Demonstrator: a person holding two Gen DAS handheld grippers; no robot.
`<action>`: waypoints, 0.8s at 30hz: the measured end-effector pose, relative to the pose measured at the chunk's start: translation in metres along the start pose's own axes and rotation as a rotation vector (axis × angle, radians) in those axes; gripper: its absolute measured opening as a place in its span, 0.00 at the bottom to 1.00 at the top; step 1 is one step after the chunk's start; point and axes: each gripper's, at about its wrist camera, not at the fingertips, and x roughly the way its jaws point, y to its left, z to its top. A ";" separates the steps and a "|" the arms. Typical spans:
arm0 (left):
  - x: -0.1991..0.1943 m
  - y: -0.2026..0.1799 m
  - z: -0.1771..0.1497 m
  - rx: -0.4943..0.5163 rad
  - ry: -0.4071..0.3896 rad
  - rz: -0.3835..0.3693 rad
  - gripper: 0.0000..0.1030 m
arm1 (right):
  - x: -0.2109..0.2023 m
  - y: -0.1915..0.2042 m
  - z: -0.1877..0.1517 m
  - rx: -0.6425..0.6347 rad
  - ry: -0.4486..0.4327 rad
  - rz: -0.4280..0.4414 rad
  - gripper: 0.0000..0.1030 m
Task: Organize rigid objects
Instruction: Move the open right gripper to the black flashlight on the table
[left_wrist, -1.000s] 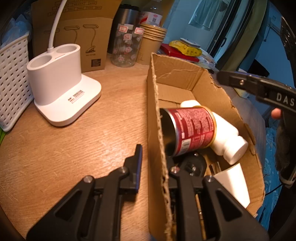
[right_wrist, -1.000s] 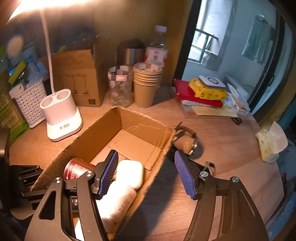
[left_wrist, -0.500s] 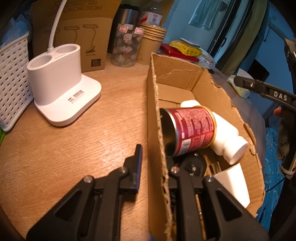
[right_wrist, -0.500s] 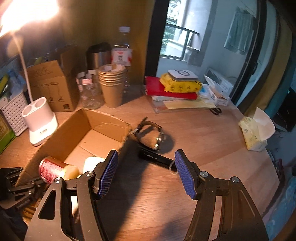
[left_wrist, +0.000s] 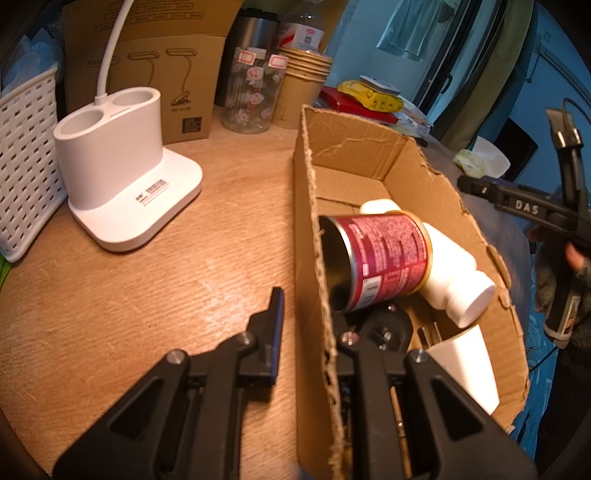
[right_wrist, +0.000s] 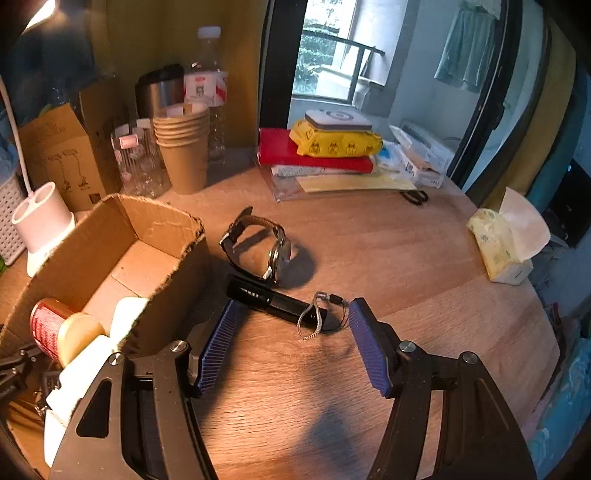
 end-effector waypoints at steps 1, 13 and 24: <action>0.000 0.000 0.000 0.000 0.000 0.000 0.14 | 0.004 0.000 -0.001 0.000 0.004 0.004 0.65; 0.000 0.000 0.000 -0.001 0.000 0.000 0.14 | 0.037 -0.014 -0.006 0.037 0.046 0.034 0.65; 0.000 0.000 0.000 0.000 0.000 -0.001 0.14 | 0.052 -0.012 -0.002 0.013 0.044 0.071 0.65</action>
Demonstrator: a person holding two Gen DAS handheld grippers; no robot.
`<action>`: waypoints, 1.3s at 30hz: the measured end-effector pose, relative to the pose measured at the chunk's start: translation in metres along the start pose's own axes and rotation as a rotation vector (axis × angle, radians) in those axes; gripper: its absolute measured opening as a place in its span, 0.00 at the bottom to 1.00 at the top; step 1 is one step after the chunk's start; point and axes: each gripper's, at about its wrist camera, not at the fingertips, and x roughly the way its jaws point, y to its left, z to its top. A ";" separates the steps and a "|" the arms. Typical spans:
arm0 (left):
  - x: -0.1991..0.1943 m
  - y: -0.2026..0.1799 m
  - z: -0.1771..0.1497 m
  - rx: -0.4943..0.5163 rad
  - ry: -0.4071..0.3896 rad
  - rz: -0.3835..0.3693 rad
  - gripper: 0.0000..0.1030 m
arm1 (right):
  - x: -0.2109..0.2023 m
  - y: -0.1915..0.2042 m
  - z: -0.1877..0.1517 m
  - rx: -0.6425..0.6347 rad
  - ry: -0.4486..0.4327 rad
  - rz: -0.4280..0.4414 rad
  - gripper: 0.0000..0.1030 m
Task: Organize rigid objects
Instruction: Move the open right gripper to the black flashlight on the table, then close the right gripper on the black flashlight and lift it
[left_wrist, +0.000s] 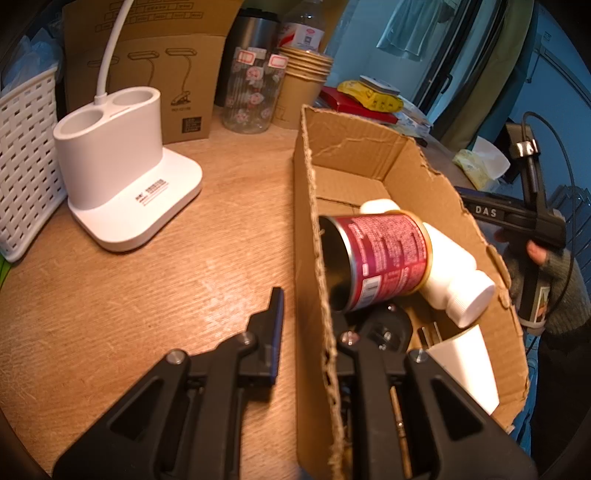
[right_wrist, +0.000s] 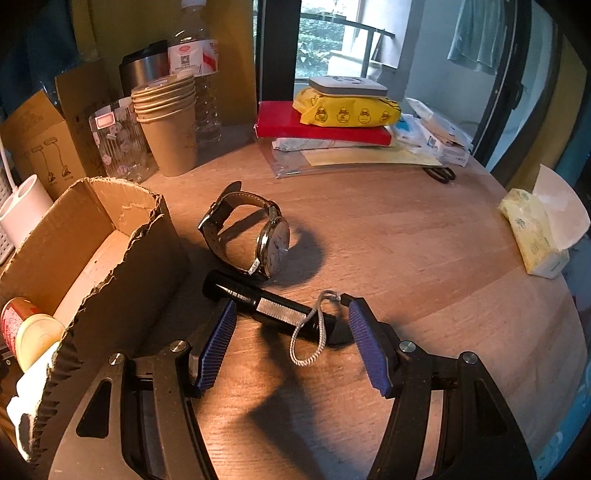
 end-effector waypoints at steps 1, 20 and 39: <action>0.000 0.000 0.000 0.000 0.000 0.000 0.14 | 0.002 0.001 0.000 -0.005 0.001 0.001 0.65; 0.000 0.000 0.000 0.000 0.000 0.000 0.14 | 0.015 0.012 -0.006 -0.098 0.016 -0.038 0.53; 0.000 0.000 0.000 0.000 0.000 0.000 0.14 | 0.007 0.019 -0.005 -0.132 0.006 0.032 0.54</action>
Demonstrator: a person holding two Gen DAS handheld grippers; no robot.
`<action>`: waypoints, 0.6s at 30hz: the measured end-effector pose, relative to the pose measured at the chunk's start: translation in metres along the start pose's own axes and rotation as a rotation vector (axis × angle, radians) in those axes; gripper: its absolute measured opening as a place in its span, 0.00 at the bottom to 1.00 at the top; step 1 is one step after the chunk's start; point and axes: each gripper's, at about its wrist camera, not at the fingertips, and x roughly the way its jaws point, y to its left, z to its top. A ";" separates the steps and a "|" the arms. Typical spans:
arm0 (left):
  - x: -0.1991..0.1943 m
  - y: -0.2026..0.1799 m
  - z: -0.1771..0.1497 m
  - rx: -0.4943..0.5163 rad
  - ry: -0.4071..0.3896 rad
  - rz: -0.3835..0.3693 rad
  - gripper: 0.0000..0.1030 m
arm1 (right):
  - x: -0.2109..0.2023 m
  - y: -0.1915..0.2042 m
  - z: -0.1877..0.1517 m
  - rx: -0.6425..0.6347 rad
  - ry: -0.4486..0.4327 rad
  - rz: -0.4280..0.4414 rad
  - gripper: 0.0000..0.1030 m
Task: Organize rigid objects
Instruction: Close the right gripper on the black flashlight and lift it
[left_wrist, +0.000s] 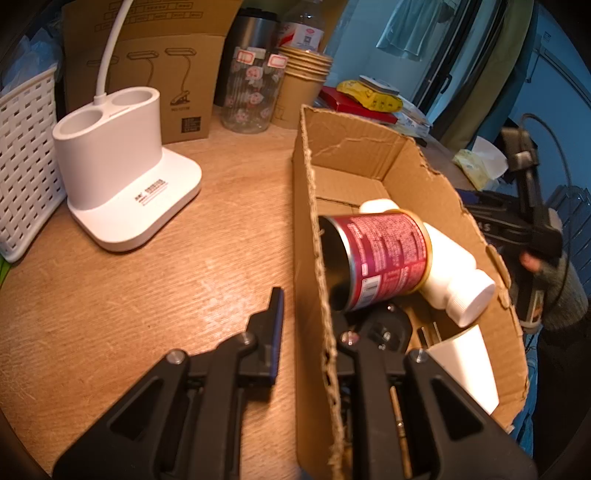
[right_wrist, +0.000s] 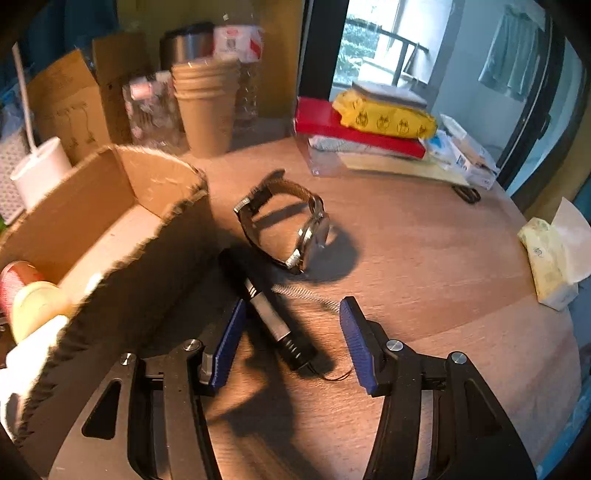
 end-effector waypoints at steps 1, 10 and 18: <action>0.000 0.000 0.000 0.000 0.000 0.000 0.14 | 0.003 0.002 -0.001 -0.007 0.009 0.007 0.54; 0.000 0.000 0.000 0.000 0.000 0.000 0.14 | 0.003 0.010 -0.004 -0.029 0.012 0.009 0.28; 0.000 0.000 0.000 0.000 0.000 0.000 0.15 | -0.026 0.015 -0.009 -0.036 -0.040 -0.030 0.22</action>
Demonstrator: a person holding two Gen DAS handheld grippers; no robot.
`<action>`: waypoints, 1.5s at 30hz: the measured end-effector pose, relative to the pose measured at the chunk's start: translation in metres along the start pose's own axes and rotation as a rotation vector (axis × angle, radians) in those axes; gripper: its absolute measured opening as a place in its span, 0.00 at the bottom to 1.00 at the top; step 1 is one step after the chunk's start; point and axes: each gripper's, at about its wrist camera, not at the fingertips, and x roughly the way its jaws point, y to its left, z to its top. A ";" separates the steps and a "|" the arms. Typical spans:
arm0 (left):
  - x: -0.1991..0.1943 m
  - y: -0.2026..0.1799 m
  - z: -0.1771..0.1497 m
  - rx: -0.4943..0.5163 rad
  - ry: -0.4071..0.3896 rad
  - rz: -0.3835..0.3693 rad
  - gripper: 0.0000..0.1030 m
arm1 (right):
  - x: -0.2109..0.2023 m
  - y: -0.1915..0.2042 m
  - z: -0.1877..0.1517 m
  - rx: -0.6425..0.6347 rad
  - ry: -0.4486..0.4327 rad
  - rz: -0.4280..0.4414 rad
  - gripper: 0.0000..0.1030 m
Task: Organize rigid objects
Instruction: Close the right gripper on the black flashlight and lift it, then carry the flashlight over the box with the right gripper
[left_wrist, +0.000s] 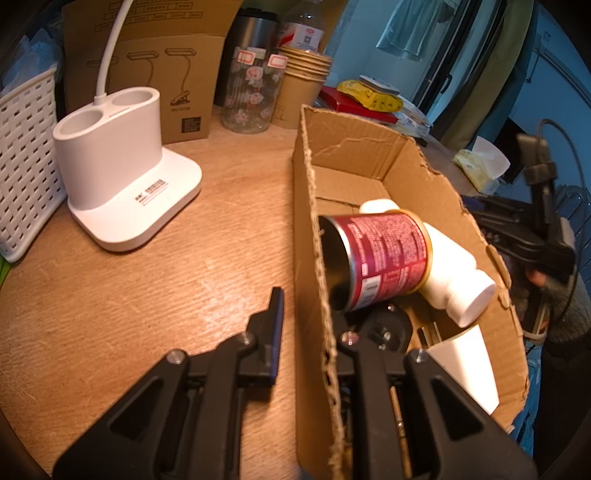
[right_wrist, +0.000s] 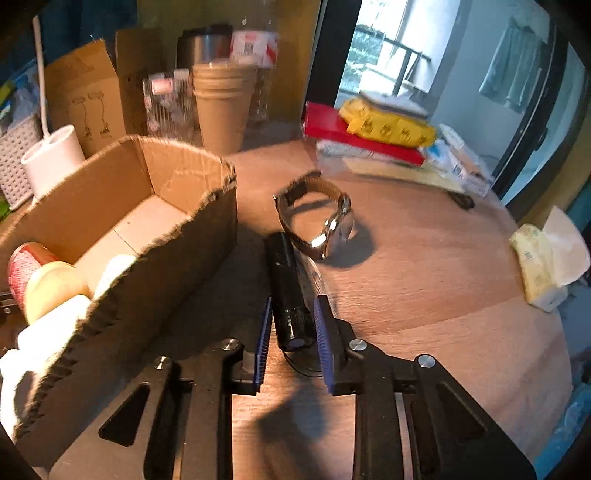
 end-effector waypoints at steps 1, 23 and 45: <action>0.000 0.000 0.000 0.000 0.000 0.000 0.15 | -0.004 0.000 0.000 -0.004 -0.007 -0.004 0.21; 0.000 0.000 0.000 0.000 0.000 0.000 0.15 | -0.078 0.017 0.022 -0.072 -0.142 -0.053 0.21; 0.000 0.000 0.000 0.000 0.000 0.000 0.15 | -0.129 0.051 0.061 -0.124 -0.290 0.012 0.21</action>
